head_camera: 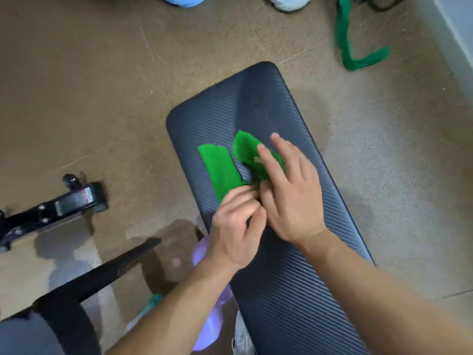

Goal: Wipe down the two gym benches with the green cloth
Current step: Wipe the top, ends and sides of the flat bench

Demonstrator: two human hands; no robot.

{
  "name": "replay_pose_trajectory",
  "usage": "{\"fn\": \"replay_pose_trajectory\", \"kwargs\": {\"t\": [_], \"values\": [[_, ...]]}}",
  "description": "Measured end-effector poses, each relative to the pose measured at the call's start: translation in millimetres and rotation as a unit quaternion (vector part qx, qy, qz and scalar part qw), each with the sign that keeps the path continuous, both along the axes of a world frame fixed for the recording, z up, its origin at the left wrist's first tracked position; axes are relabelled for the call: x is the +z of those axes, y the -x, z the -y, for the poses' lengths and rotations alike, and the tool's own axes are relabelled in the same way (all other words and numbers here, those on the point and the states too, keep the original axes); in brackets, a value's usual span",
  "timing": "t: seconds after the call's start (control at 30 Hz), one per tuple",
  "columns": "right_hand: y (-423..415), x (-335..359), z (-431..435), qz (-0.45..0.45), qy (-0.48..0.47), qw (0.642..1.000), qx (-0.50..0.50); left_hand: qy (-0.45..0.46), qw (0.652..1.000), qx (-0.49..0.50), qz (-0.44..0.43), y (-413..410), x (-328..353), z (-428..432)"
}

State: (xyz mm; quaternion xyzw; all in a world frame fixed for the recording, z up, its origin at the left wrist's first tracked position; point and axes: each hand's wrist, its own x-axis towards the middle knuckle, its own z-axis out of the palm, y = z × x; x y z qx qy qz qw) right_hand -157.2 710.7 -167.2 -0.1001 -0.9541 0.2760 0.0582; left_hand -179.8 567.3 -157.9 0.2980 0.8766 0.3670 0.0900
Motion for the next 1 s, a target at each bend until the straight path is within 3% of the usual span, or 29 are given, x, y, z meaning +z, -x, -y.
{"fn": "replay_pose_trajectory", "kwargs": {"t": [0.1, 0.2, 0.43, 0.57, 0.63, 0.73, 0.83, 1.0], "values": [[-4, -11, 3, 0.104, -0.095, 0.981, 0.132, 0.109, 0.993, 0.048, -0.002, -22, -13, 17], [34, -23, -12, 0.126, -0.173, 0.967, 0.140, 0.206, 0.978, 0.014, -0.032, -3, -28, 20], [137, -25, -60, 0.159, -0.120, 0.979, 0.034, 0.174, 0.983, 0.055, 0.033, 143, -18, -75], [77, -26, -47, 0.105, -0.119, 0.987, 0.019, 0.165, 0.986, -0.002, 0.008, 96, -19, -63], [23, -24, -35, 0.076, -0.118, 0.987, 0.073, 0.161, 0.986, -0.046, -0.009, 41, -16, -26], [-39, -21, -20, 0.102, -0.124, 0.966, 0.204, 0.156, 0.982, -0.099, -0.027, -21, -12, 30], [-22, -24, -17, 0.098, -0.165, 0.944, 0.268, 0.151, 0.987, -0.044, -0.046, -23, -20, 50], [99, -20, -39, 0.122, -0.168, 0.963, 0.172, 0.130, 0.979, 0.158, -0.013, 77, -27, -33]]}}
